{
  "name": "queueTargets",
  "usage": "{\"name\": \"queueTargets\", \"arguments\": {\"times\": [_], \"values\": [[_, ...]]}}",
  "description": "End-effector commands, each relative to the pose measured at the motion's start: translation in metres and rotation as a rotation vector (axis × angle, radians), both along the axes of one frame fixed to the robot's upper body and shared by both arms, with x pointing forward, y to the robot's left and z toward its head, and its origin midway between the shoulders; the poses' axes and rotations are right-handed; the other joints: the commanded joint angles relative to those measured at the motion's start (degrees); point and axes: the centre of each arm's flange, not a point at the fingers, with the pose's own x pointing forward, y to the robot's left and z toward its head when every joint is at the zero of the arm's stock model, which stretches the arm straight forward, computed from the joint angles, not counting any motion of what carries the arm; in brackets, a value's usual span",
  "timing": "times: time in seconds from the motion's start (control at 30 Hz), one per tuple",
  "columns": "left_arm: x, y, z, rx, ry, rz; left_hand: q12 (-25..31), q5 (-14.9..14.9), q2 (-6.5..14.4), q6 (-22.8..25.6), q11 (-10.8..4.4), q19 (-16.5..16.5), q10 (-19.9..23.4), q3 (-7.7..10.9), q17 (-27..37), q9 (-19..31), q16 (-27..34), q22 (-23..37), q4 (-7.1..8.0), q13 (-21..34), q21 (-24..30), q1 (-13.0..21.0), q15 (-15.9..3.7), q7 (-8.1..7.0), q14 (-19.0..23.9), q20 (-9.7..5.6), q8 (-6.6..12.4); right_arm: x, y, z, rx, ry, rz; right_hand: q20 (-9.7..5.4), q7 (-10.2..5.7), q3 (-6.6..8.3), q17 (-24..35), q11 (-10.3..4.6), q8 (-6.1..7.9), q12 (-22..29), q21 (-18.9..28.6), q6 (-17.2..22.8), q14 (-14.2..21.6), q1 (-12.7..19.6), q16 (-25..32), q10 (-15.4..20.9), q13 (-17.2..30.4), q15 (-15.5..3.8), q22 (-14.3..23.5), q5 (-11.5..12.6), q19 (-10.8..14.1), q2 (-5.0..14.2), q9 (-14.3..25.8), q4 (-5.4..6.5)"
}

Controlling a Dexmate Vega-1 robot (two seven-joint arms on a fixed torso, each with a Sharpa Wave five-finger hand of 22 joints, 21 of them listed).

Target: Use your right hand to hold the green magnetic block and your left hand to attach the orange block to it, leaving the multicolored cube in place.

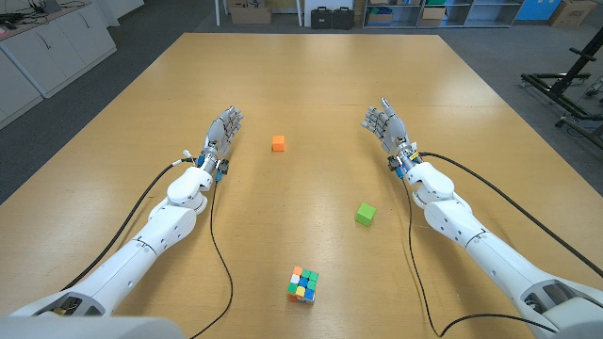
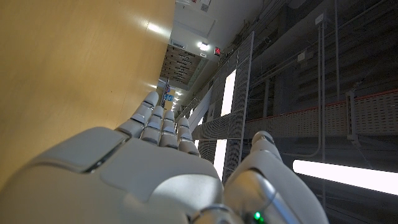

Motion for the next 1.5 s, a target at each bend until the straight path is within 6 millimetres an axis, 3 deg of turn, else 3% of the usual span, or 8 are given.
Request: {"name": "queueTargets", "arguments": {"times": [0.03, 0.27, 1.5], "values": [[-0.006, 0.004, 0.003, 0.027, -0.021, -0.02, -0.02, 0.24, 0.28, -0.11, 0.1, -0.05, 0.04, 0.22, 0.01, 0.13, -0.13, 0.3, -0.07, -0.2, 0.21, 0.64, 0.29, -0.31, 0.16, -2.24, 0.03, -0.023, 0.003, 0.003, -0.03, -0.042, -0.024, -0.18, 2.23, 0.44, 0.16, -0.2, 0.24, 0.4, 0.26, 0.43, 0.49, 0.47, 0.64, 0.5, -0.15, -0.03, 0.24, 0.27, 0.6, 0.31, 0.17, -0.42], [-0.014, 0.009, 0.004, 0.019, -0.022, 0.0, 0.07, 0.25, 0.27, 0.37, -0.07, -0.14, 0.42, 0.21, 0.01, 0.14, -0.21, 0.3, -0.1, -0.38, 0.13, 0.64, 0.2, -0.22, 0.13, -2.27, 0.16, -0.033, 0.008, -0.001, -0.036, -0.053, -0.021, -0.16, 2.06, 0.58, 0.11, -0.27, 0.41, 0.62, 0.29, 0.97, 1.09, 0.86, 0.83, 1.14, -0.35, 0.01, 0.26, 0.31, 1.16, 0.55, 0.17, -0.67], [-0.01, 0.007, 0.016, 0.043, -0.009, -0.007, 0.54, 0.41, 1.04, 2.55, 0.07, 0.57, 2.74, 0.7, -0.03, 0.17, -0.12, 0.31, -0.29, -1.48, 0.18, 1.18, 0.08, -0.06, 1.54, -2.25, 0.61, -0.089, 0.01, -0.016, -0.086, -0.098, -0.072, 0.08, 1.52, 1.27, -0.04, -0.69, 0.8, 1.38, 0.31, 2.52, 2.75, 2.63, 1.36, 3.39, -0.93, -0.13, 0.32, 0.65, 2.87, 1.5, 0.18, -1.72]]}}
